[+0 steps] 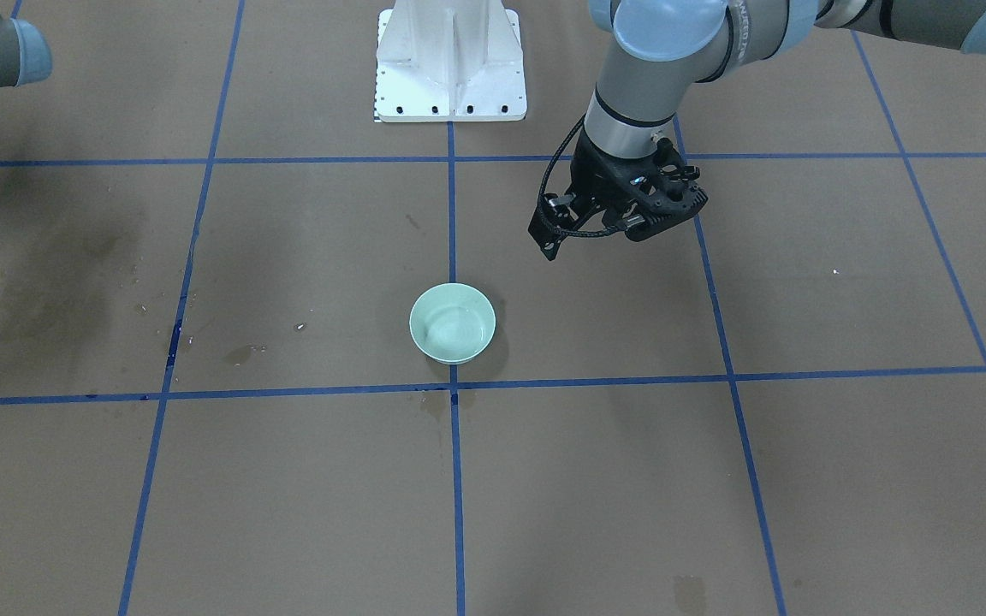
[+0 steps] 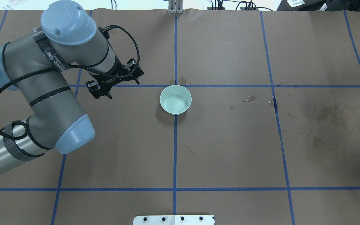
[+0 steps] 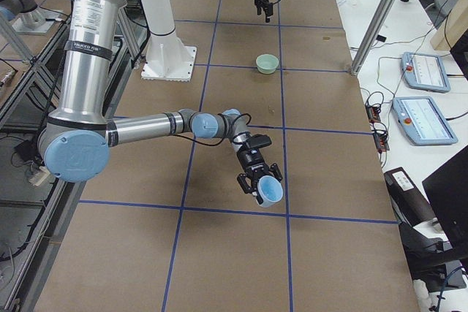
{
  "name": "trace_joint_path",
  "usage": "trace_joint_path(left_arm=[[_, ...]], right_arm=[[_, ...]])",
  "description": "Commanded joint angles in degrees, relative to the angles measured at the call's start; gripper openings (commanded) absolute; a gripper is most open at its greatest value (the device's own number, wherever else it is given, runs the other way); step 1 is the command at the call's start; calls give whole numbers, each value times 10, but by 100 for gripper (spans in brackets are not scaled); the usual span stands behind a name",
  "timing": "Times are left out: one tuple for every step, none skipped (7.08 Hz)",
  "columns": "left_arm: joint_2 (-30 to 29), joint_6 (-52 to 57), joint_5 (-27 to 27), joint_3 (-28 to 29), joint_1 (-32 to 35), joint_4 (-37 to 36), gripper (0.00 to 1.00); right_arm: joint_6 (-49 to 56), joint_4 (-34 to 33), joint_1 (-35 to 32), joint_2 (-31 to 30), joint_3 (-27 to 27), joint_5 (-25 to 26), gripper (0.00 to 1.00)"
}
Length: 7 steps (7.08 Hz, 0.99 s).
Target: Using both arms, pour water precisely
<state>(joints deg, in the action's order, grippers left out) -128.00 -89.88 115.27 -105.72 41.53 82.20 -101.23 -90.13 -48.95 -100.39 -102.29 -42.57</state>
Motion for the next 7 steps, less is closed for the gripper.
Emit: trace_joint_path(left_arm=[[12, 57, -2, -5, 21, -6, 100], [23, 82, -2, -6, 29, -8, 100], [31, 100, -2, -5, 35, -8, 100], [34, 102, -2, -5, 41, -9, 100], [38, 113, -2, -4, 45, -9, 100], [48, 134, -2, 0, 50, -8, 100], [48, 147, -1, 9, 61, -8, 100]], right_arm=[[246, 284, -52, 25, 58, 7, 0], [327, 383, -58, 61, 94, -2, 0], [379, 451, -64, 97, 117, -41, 0], [401, 478, -82, 135, 118, -91, 0], [440, 496, -90, 175, 119, -144, 0], [461, 511, -88, 201, 119, -161, 0], [462, 536, -78, 224, 119, -176, 0]])
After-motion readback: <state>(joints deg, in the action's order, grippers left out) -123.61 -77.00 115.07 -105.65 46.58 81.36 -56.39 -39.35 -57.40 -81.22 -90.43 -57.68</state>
